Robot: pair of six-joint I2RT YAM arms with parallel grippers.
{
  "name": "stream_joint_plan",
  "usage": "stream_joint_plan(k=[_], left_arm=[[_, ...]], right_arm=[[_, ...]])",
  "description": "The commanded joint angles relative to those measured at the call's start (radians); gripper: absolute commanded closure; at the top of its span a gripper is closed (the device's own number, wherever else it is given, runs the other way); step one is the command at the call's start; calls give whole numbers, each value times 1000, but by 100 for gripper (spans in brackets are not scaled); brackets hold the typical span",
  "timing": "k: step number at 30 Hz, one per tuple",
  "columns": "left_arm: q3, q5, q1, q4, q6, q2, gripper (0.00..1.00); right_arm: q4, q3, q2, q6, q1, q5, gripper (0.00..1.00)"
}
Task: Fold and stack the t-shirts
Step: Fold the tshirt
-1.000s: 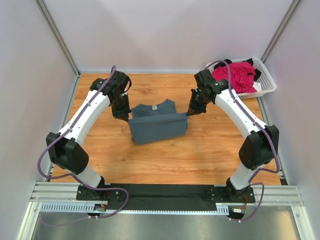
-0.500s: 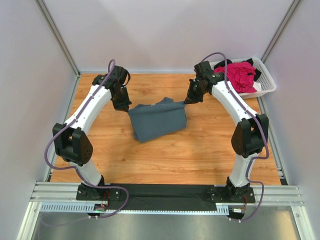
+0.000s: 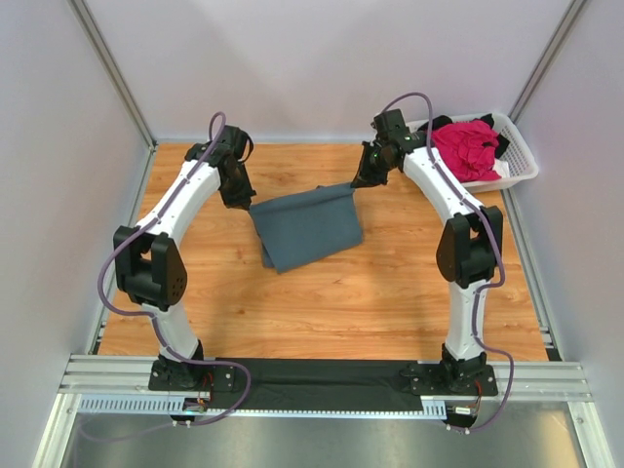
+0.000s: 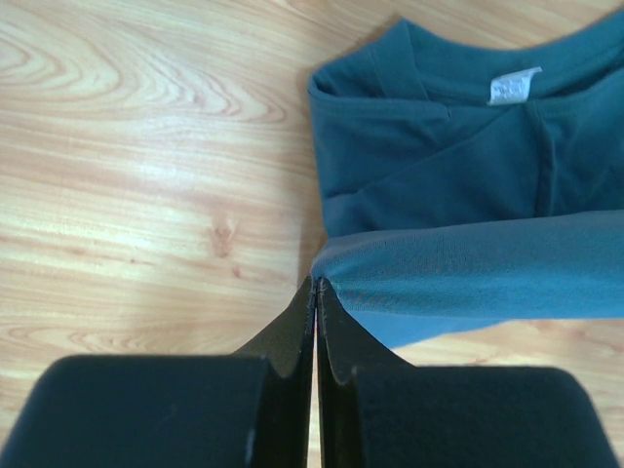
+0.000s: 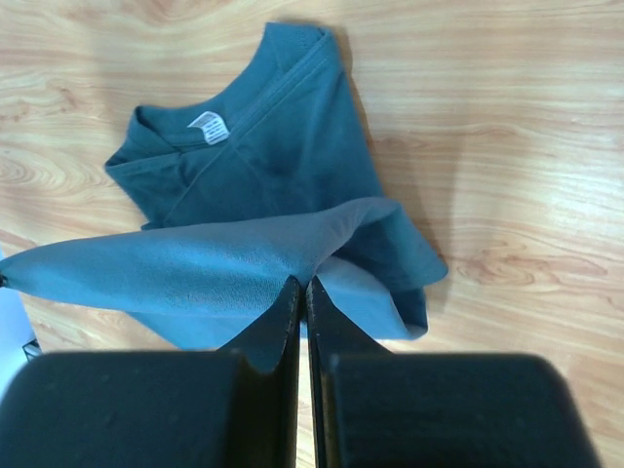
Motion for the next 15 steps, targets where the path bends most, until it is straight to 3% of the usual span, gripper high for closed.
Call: stream_joint_plan(k=[1,11,13,15], left_arm=[[12,-76,31,29,-12,35,100],[10,-46,75,149,-16,127,100],[12,-10,75,175,-15,171,100],[43,-7,77,180,-22,208,100]], right_arm=[[45,52,52,-32,-19,17,100],[189,181,225,-33,-21,-39,98],[223,191,247,-30,-22,-52,91],[289,192,281,-23,-22,-77,76]])
